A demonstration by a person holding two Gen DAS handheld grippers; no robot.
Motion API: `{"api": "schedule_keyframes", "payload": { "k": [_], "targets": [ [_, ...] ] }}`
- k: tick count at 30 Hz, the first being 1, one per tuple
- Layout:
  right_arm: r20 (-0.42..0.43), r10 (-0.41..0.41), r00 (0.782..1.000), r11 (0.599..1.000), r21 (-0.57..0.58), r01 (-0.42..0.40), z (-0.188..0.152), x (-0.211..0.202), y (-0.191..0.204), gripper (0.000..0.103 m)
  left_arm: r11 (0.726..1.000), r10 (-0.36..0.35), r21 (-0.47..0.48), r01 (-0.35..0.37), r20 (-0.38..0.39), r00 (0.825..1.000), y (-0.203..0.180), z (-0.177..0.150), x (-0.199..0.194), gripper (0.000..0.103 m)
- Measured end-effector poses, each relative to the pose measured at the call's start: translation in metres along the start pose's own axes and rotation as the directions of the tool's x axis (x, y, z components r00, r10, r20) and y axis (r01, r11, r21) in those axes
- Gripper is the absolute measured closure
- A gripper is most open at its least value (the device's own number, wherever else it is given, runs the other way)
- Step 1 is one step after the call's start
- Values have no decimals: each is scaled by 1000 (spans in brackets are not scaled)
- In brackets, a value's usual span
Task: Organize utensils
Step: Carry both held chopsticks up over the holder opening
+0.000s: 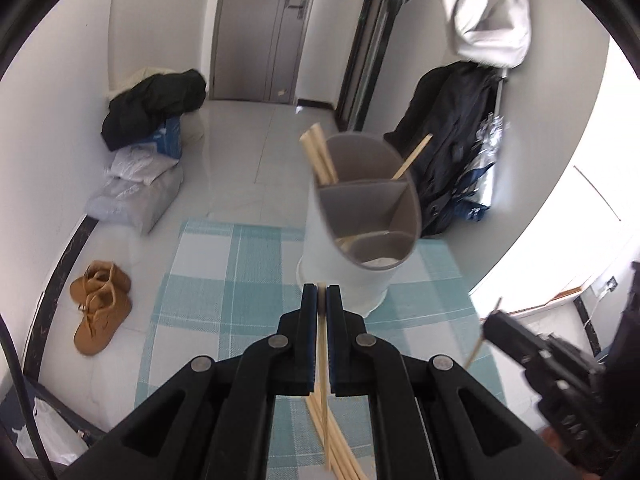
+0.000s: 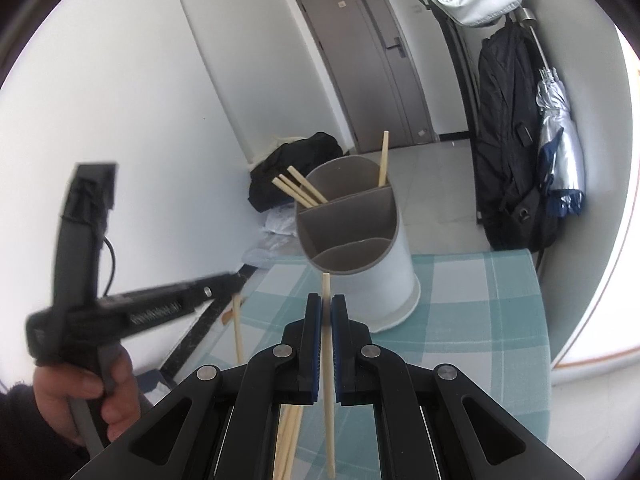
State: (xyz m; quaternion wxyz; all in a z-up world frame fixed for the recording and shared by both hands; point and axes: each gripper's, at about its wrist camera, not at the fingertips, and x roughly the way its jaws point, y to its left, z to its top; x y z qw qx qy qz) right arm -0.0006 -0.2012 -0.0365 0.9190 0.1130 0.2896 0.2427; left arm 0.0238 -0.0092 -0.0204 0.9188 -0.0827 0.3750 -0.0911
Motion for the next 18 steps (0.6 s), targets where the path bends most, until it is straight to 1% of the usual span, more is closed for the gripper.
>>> {"api": "schedule_keyframes", "payload": {
  "k": [5,9,14,18],
  "targets": [
    [28,-35,999,999,-16,35,-6,-12,8,99,999,-30,23,30,18,999,-4,2,-9,102],
    [55,-47,997,999,-21,48,-7,-20,15,99,999,-38,34,38,-1,999,-6,1,-14,102],
    [66,-47,997,999,6,47,-8,-24,18,99,998,-48,40,49,-25,999,-6,-1,-20,103],
    [77,-57,995,998,-3,58,-7,-25,23,99,997,-57,45,58,-35,998,-6,0,-24,102]
  ]
}}
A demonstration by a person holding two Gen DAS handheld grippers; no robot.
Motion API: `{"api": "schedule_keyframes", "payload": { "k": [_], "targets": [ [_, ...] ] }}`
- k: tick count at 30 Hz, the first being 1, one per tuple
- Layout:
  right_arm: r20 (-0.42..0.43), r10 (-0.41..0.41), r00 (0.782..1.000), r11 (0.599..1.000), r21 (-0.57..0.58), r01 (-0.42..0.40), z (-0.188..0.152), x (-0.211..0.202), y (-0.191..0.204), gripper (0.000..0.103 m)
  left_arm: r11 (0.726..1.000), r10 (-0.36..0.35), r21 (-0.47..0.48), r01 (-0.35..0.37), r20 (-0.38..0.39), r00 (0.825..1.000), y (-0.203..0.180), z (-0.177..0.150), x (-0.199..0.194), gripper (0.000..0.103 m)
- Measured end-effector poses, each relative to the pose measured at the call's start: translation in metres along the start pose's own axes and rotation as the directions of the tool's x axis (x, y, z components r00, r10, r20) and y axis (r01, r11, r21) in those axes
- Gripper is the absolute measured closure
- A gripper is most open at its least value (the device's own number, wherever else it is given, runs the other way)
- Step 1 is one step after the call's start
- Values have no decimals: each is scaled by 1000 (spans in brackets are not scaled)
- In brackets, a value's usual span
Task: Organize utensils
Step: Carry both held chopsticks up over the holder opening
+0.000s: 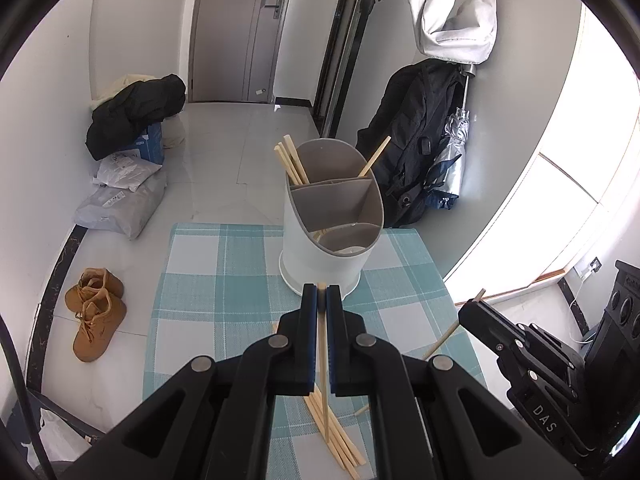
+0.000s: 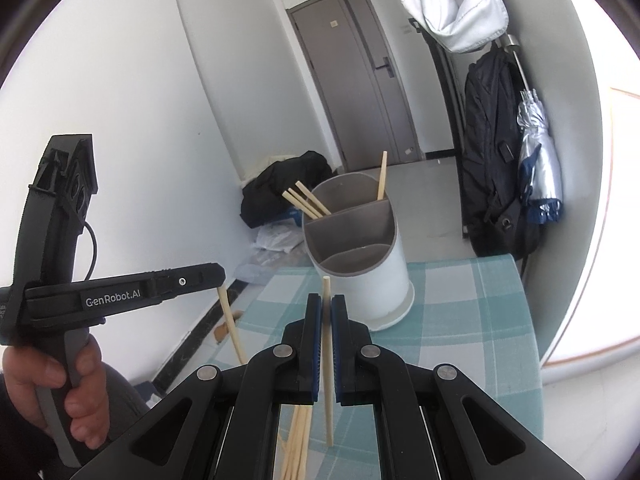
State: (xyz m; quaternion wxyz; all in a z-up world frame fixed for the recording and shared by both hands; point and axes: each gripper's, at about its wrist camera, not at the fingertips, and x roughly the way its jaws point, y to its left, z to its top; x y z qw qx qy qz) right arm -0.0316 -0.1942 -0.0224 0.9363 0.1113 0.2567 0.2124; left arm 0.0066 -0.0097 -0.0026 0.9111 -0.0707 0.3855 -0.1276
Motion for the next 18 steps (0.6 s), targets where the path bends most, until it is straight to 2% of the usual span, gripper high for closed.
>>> {"api": "schedule_keyframes", "payload": {
  "k": [11,18],
  "targets": [
    [7,6,1000,1000,12,-6,2,1,7,99,999,-52,-8,52,-19,998,-2,8,0,103],
    [9,2,1000,999,33,-2,9,6,3,99,998,-59,5,59,-16,998,-8,18,0,103]
  ]
}}
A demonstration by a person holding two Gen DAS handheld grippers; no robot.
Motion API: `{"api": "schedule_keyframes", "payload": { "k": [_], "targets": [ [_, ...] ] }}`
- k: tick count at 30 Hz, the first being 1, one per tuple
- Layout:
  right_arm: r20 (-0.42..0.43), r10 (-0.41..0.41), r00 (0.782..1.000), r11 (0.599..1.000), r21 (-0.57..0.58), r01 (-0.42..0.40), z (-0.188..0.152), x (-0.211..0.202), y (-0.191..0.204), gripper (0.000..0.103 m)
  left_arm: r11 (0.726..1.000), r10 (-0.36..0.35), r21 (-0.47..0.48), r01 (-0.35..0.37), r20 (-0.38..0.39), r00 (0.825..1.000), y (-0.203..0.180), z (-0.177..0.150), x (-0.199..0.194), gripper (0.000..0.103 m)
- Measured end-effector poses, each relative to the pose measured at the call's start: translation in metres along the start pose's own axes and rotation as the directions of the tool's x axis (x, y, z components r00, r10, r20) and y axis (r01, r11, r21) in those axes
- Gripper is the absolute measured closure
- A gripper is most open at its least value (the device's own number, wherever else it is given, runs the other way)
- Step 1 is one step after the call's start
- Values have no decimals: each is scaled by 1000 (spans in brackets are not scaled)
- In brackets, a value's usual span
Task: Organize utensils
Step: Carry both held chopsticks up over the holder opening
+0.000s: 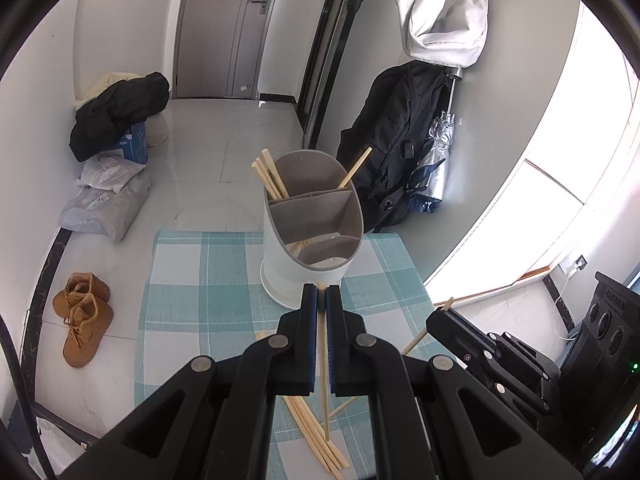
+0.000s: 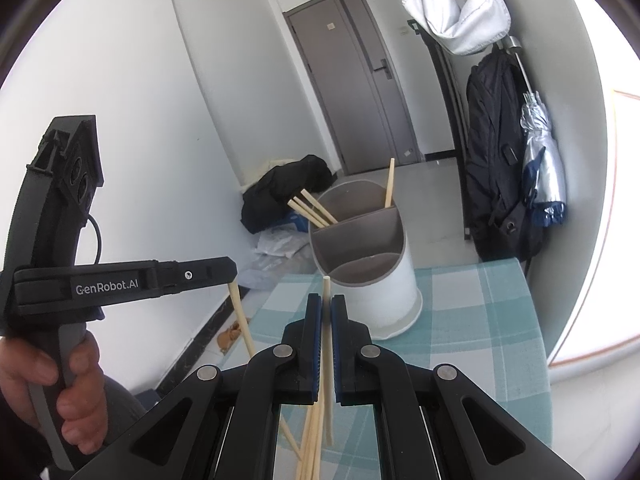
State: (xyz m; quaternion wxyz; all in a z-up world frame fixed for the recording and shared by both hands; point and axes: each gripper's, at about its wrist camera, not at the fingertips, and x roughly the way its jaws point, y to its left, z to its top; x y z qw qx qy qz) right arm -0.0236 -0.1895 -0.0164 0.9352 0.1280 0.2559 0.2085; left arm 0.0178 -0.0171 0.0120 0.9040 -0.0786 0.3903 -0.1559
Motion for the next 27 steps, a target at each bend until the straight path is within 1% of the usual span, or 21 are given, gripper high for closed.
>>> {"api": "schedule_keyframes", "payload": {
  "k": [5,14,22,27],
  "targets": [
    [13,-3,1000,1000,25,3,10,0,-4,99,1000,-16,17,16,-10,1000,-7,13,1,103],
    [40,-22,999,999,-24,23,46,1,-7,99,999,-42,12,42,3,999,-13,51,2,103],
    [71,-8,997,999,-30,11,91,4,-14,99,997,-75,3,75,28,997,-17,90,1,103],
    [84,12,996,999,-53,-8,124,12,-12,99,995,-96,-6,97,72,993,-15,121,-4,103]
  ]
}}
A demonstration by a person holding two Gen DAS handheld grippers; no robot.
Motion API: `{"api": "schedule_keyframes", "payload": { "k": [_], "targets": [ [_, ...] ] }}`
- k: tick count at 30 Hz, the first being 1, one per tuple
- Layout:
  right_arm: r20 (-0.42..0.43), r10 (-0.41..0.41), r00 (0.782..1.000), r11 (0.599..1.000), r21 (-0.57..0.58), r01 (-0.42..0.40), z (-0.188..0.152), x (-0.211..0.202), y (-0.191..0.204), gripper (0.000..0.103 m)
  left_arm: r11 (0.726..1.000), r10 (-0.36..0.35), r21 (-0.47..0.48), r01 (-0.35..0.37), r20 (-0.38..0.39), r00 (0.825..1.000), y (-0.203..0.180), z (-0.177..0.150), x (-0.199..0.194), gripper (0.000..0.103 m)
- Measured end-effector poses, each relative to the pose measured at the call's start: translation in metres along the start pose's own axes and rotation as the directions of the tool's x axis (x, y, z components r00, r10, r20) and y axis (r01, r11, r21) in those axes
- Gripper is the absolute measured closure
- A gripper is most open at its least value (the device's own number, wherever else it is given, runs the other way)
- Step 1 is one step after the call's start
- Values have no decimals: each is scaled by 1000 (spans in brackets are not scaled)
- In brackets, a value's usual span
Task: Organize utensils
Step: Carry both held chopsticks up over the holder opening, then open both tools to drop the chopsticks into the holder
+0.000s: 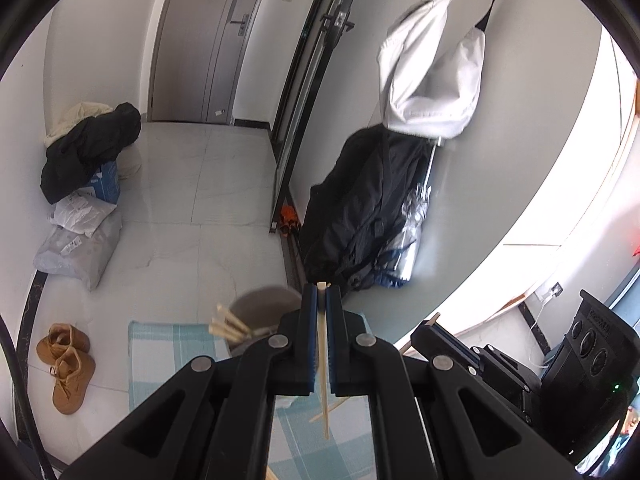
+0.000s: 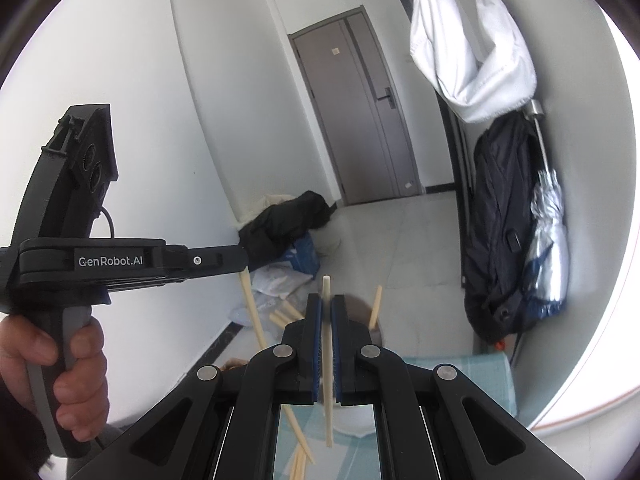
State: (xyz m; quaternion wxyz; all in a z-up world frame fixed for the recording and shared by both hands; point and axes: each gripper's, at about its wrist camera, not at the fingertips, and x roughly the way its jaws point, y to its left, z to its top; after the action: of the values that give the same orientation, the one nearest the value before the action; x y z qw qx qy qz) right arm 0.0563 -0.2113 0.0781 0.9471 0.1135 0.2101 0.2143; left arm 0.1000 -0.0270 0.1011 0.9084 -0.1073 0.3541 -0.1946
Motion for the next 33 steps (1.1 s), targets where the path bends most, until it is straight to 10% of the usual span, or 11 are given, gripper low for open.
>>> {"api": "schedule_keyframes", "payload": {
  "k": [17,33],
  "targets": [
    [38,29,999,995,-99,-25,91,63,-1,99,997,21,-81,-13,89,996,39,72,18,103],
    [-23,20,1000,980,-199,-24,73,105,5,99,982,80,-176,-63,92,993,86,49,69,103]
  ]
}}
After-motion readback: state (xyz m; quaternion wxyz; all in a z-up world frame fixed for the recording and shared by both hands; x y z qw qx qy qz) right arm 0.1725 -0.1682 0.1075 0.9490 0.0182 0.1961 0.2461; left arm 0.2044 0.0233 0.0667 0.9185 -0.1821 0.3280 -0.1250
